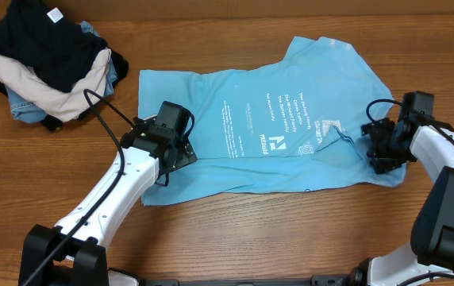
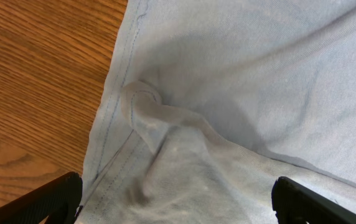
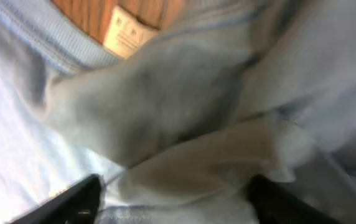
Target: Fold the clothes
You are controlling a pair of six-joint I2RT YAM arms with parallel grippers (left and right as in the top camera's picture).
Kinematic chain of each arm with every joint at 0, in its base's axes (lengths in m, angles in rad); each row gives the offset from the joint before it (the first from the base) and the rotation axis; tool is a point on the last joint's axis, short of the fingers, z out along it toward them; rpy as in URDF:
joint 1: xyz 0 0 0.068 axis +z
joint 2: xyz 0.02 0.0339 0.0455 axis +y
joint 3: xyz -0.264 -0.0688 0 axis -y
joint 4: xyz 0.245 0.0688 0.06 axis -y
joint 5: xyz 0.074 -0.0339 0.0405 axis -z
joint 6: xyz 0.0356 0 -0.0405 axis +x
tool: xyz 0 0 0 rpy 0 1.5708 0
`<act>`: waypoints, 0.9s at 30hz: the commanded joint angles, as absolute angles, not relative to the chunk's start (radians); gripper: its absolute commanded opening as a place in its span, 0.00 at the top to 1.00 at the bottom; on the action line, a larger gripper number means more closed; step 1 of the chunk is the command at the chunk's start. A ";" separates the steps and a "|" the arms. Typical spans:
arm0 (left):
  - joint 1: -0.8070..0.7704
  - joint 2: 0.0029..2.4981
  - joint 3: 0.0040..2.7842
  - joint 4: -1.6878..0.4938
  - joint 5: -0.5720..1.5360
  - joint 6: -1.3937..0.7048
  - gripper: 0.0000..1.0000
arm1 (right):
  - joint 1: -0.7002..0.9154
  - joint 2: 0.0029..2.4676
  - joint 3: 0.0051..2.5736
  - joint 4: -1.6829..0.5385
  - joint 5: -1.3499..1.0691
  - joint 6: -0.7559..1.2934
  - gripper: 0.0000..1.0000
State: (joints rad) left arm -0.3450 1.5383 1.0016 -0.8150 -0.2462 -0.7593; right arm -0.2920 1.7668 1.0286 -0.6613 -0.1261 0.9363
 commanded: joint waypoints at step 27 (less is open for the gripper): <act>-0.340 1.537 1.010 -0.811 -0.243 -0.717 0.00 | -0.308 1.597 1.102 -0.715 -0.148 1.028 0.19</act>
